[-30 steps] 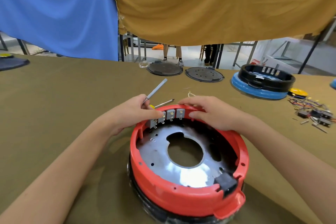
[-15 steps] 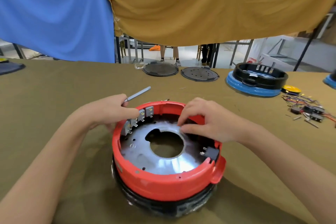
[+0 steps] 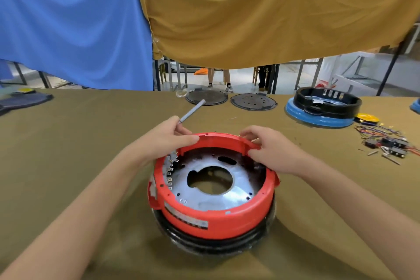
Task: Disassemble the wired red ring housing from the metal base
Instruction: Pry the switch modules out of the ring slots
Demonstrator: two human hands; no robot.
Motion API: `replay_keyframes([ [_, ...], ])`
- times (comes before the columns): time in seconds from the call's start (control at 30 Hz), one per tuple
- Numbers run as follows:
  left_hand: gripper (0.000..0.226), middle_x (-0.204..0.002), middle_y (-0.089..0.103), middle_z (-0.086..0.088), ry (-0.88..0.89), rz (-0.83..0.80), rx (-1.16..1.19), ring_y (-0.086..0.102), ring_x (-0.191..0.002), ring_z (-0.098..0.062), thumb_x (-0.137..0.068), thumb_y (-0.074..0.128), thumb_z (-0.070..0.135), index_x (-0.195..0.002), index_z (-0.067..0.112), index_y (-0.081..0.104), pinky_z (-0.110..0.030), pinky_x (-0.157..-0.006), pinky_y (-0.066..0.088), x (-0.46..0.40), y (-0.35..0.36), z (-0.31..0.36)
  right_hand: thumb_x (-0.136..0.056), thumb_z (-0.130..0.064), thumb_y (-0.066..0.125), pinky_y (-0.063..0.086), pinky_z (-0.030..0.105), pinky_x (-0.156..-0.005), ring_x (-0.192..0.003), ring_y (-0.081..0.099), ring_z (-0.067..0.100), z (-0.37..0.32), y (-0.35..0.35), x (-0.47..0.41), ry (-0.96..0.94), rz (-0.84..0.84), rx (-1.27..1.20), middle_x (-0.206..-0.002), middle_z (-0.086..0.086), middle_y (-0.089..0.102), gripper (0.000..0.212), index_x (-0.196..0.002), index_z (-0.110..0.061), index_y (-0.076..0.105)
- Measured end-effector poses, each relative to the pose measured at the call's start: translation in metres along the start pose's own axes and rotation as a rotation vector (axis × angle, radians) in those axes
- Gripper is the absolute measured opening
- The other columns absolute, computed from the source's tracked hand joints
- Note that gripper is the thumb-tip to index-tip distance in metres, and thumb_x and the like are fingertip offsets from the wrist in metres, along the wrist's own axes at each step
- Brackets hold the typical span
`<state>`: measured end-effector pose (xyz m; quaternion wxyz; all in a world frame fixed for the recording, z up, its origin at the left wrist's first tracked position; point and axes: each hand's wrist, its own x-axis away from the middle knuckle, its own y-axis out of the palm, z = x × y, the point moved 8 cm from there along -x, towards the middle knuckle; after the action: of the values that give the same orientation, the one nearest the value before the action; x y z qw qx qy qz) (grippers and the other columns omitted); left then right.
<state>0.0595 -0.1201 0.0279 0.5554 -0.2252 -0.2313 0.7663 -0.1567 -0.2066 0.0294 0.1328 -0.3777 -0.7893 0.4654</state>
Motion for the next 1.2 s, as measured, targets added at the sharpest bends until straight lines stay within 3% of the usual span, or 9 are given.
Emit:
replay_keyframes([
  [0.13, 0.037, -0.093, 0.073, 0.0, 0.006, 0.097, -0.034, 0.067, -0.083, -0.023, -0.082, 0.073, 0.015, -0.079, 0.018, 0.036, -0.047, -0.082, 0.053, -0.013, -0.005, -0.008, -0.091, -0.023, 0.07, 0.05, 0.024, -0.085, -0.107, 0.063, 0.015, 0.005, -0.008, -0.02, -0.006, 0.026, -0.076, -0.12, -0.002, 0.064, 0.04, -0.128, -0.023, 0.055],
  [0.3, 0.032, -0.092, 0.073, -0.008, 0.006, 0.206, -0.109, 0.057, -0.073, -0.019, -0.076, 0.066, 0.01, -0.078, 0.018, 0.035, -0.045, -0.076, 0.052, -0.014, -0.014, -0.013, -0.079, -0.064, 0.067, 0.04, 0.021, -0.054, -0.081, 0.059, 0.006, 0.022, -0.01, -0.006, 0.181, 0.024, 0.104, -0.1, -0.01, 0.061, 0.05, -0.114, -0.03, 0.054],
  [0.43, 0.033, -0.084, 0.067, -0.008, -0.006, 0.217, -0.164, 0.052, -0.069, -0.019, -0.074, 0.07, 0.014, -0.077, 0.017, 0.037, -0.038, -0.065, 0.046, -0.02, -0.016, -0.011, -0.078, -0.034, 0.076, 0.043, 0.026, -0.06, -0.084, 0.059, 0.013, 0.014, -0.002, -0.009, 0.127, 0.033, 0.212, -0.091, -0.006, 0.062, 0.04, -0.113, -0.02, 0.06],
  [0.57, 0.037, -0.077, 0.055, -0.001, -0.023, 0.141, -0.174, 0.045, -0.063, -0.015, -0.078, 0.073, 0.021, -0.078, 0.018, 0.036, -0.03, -0.057, 0.039, -0.028, -0.013, -0.012, -0.077, -0.03, 0.08, 0.045, 0.023, -0.063, -0.085, 0.061, 0.011, 0.014, -0.009, -0.015, 0.075, 0.083, 0.128, -0.094, -0.008, 0.063, 0.044, -0.117, -0.022, 0.063],
  [0.7, 0.038, -0.098, 0.072, -0.001, 0.02, 0.057, 0.099, 0.062, -0.085, -0.018, -0.085, 0.072, 0.012, -0.082, 0.018, 0.034, -0.035, -0.079, 0.052, -0.034, 0.002, -0.014, -0.073, -0.033, 0.085, 0.045, 0.014, -0.062, -0.081, 0.059, -0.003, 0.012, -0.011, -0.02, 0.009, 0.089, 0.068, -0.087, -0.018, 0.063, 0.047, -0.115, -0.026, 0.066],
  [0.83, 0.035, -0.108, 0.074, -0.002, 0.053, -0.053, 0.267, 0.068, -0.094, -0.022, -0.09, 0.061, -0.002, -0.084, 0.016, 0.032, -0.039, -0.088, 0.053, -0.038, 0.015, -0.017, -0.075, -0.046, 0.081, 0.047, 0.02, -0.067, -0.084, 0.06, 0.007, 0.009, -0.012, -0.021, 0.012, 0.086, 0.211, -0.093, -0.012, 0.063, 0.052, -0.117, -0.021, 0.062],
  [1.0, 0.031, -0.1, 0.074, 0.002, 0.091, -0.046, 0.055, 0.065, -0.08, -0.015, -0.084, 0.059, -0.002, -0.081, 0.017, 0.034, -0.036, -0.076, 0.055, -0.043, 0.013, -0.012, -0.078, -0.051, 0.071, 0.033, 0.028, -0.046, -0.058, 0.05, 0.016, -0.013, -0.004, -0.021, -0.003, 0.138, 0.554, -0.067, 0.0, 0.054, 0.041, -0.07, -0.017, 0.051],
  [1.1, 0.03, -0.092, 0.072, 0.002, 0.113, -0.081, -0.164, 0.061, -0.073, -0.012, -0.082, 0.066, 0.013, -0.08, 0.018, 0.037, -0.032, -0.07, 0.05, -0.05, 0.014, 0.001, -0.083, -0.033, 0.066, 0.028, 0.027, -0.043, -0.052, 0.043, 0.017, -0.019, 0.0, -0.025, -0.02, 0.168, 0.595, -0.06, 0.002, 0.047, 0.035, -0.064, -0.015, 0.042],
  [1.2, 0.034, -0.081, 0.062, 0.0, 0.154, -0.087, -0.291, 0.05, -0.067, -0.014, -0.085, 0.071, 0.026, -0.079, 0.02, 0.038, -0.038, -0.071, 0.046, -0.052, 0.022, 0.005, -0.083, -0.033, 0.062, 0.027, 0.028, -0.043, -0.052, 0.044, 0.018, -0.017, 0.0, -0.03, -0.057, 0.171, 0.619, -0.061, 0.003, 0.048, 0.031, -0.066, -0.012, 0.046],
])
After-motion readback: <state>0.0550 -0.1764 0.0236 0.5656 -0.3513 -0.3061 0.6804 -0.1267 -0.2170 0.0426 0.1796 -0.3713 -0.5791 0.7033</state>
